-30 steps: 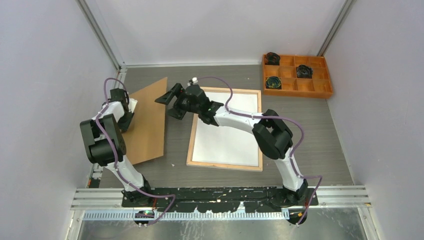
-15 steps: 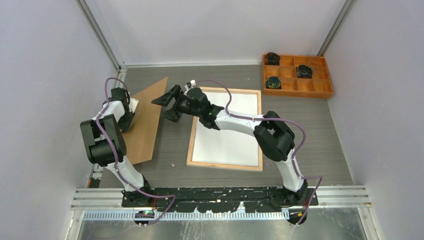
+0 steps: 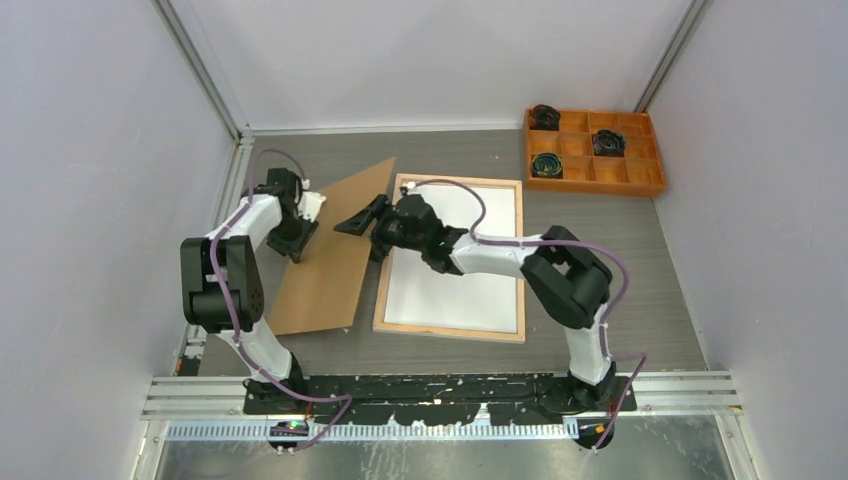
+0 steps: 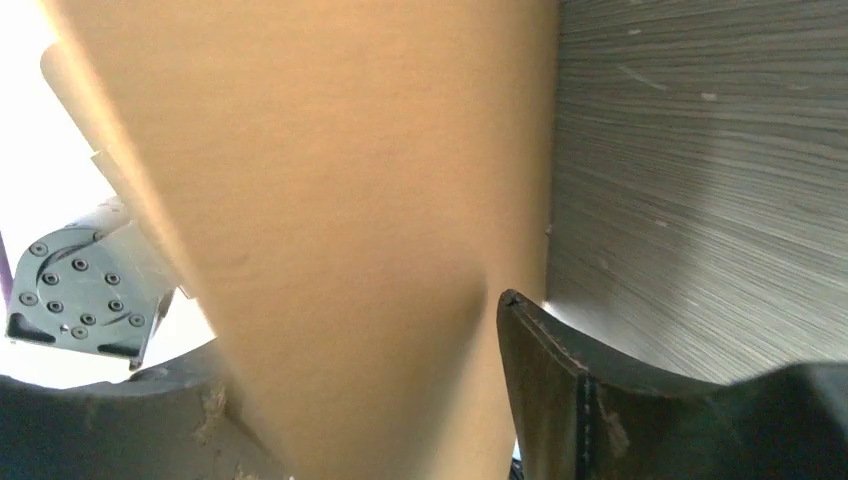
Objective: Put the photo into the frame
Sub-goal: Turn over the photo frame item at the center of the board.
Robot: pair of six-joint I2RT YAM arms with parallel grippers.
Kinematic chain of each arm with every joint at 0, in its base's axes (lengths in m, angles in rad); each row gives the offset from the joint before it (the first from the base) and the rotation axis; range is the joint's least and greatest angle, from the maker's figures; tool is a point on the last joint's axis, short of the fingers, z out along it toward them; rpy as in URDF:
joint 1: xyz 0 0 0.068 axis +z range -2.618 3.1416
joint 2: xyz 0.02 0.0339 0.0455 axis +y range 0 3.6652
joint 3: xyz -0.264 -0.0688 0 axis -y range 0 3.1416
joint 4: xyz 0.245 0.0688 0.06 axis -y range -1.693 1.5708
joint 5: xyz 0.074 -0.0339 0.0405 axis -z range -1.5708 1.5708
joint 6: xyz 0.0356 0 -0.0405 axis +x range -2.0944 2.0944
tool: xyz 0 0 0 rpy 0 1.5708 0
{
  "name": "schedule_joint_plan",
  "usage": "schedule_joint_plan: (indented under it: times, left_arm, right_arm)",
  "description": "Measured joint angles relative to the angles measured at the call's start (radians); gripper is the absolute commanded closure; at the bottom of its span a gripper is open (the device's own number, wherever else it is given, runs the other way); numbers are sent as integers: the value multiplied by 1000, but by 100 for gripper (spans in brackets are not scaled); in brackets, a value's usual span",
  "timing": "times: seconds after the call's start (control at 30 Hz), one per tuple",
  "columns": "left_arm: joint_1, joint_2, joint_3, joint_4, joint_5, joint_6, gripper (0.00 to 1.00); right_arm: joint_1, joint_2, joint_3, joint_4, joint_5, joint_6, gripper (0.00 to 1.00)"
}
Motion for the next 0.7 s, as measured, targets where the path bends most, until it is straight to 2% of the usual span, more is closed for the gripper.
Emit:
schedule_joint_plan:
  times: [0.07, 0.13, 0.2, 0.27, 0.4, 0.57, 0.7]
  left_arm:
    - [-16, 0, 0, -7, 19, -18, 59]
    - [-27, 0, 0, -14, 29, -29, 50]
    - [-30, 0, 0, -21, 37, -35, 40]
    - [-32, 0, 7, -35, 43, -41, 30]
    - [-32, -12, 67, -84, 71, -45, 22]
    - [-66, -115, 117, -119, 140, -26, 17]
    - [-97, -260, 152, -182, 278, 32, 16]
  right_arm:
    - [-13, -77, -53, -75, 32, -47, 39]
    - [-23, -169, -94, -166, 66, -101, 44]
    - [-29, -259, -116, -275, 103, -155, 56]
    - [-33, -333, -117, -370, 136, -208, 74]
    - [-43, -410, -92, -518, 179, -291, 98]
    - [-54, -351, -43, -635, 191, -330, 99]
    - [-77, -317, 28, -711, 192, -347, 99]
